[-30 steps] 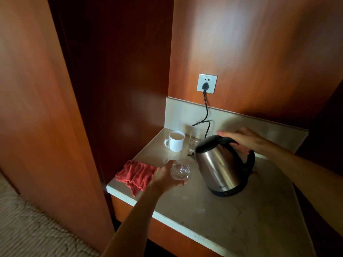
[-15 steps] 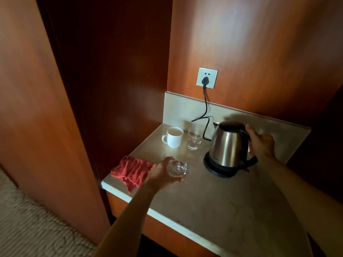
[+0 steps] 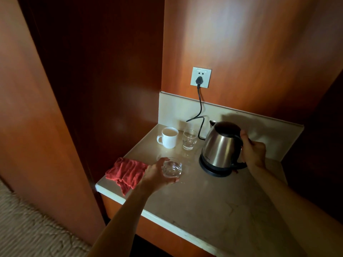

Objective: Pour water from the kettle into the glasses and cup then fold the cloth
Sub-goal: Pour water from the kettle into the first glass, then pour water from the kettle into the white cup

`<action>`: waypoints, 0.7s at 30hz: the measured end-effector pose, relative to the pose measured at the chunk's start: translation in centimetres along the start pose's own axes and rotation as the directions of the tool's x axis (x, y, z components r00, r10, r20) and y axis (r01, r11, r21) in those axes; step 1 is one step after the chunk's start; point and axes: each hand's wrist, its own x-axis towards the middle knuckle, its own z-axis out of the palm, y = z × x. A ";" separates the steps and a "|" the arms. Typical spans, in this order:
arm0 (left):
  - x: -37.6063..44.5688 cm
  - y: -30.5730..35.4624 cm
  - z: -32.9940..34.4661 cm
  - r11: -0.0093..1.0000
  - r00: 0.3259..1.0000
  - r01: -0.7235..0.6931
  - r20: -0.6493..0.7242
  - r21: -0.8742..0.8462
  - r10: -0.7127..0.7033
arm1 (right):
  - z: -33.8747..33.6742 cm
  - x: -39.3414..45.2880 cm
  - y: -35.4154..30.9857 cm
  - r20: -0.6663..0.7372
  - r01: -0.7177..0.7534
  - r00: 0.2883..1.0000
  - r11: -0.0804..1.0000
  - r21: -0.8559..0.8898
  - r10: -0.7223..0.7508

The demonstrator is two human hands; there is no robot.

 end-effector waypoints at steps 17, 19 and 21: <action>-0.1 -0.2 0.0 1.000 1.000 0.001 -0.005 -0.013 -0.001 | -0.6 -0.1 -0.4 0.019 0.007 1.000 1.000 -0.007 -0.007; -0.1 -0.2 0.0 1.000 1.000 0.004 0.000 -0.017 -0.004 | -0.8 0.3 -0.3 -0.002 -0.017 1.000 1.000 0.015 0.017; 0.0 -0.3 0.1 1.000 1.000 0.002 -0.004 -0.018 -0.002 | -0.6 -0.3 -0.5 0.026 0.005 1.000 1.000 -0.002 -0.005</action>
